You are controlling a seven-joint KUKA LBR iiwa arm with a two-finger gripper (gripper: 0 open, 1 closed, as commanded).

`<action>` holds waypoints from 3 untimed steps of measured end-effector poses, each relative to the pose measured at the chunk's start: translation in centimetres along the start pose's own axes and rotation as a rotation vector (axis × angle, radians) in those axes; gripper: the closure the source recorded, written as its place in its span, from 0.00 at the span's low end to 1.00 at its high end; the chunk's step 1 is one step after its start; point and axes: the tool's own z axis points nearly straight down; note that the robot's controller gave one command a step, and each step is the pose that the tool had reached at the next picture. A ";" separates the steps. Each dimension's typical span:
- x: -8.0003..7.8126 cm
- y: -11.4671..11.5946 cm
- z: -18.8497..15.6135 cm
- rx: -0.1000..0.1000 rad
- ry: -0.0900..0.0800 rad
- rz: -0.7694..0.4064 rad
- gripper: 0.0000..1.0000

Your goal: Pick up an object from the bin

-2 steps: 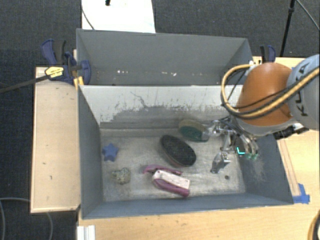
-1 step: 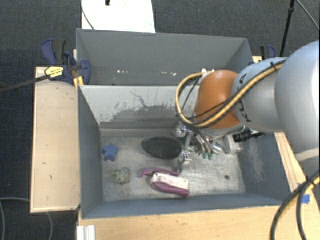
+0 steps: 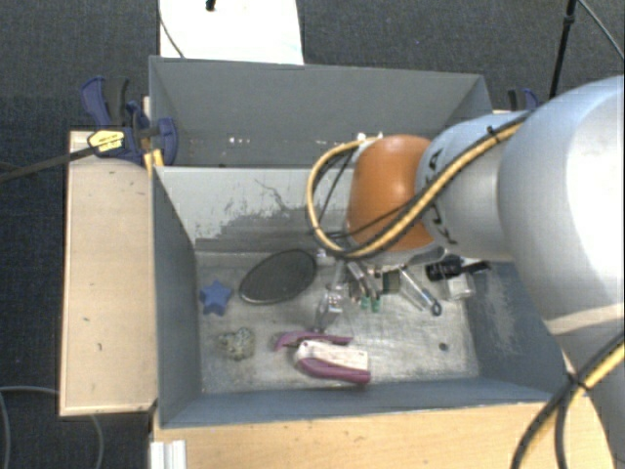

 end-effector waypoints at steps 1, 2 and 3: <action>0.1 8.3 -0.2 -0.001 0.004 -0.197 0.00; 0.0 8.0 -0.1 0.002 0.004 -0.196 1.00; 0.1 8.1 -0.1 0.002 0.005 -0.198 0.00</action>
Offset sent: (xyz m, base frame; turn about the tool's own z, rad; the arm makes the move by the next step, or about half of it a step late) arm 0.0095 0.0798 0.0008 -0.1961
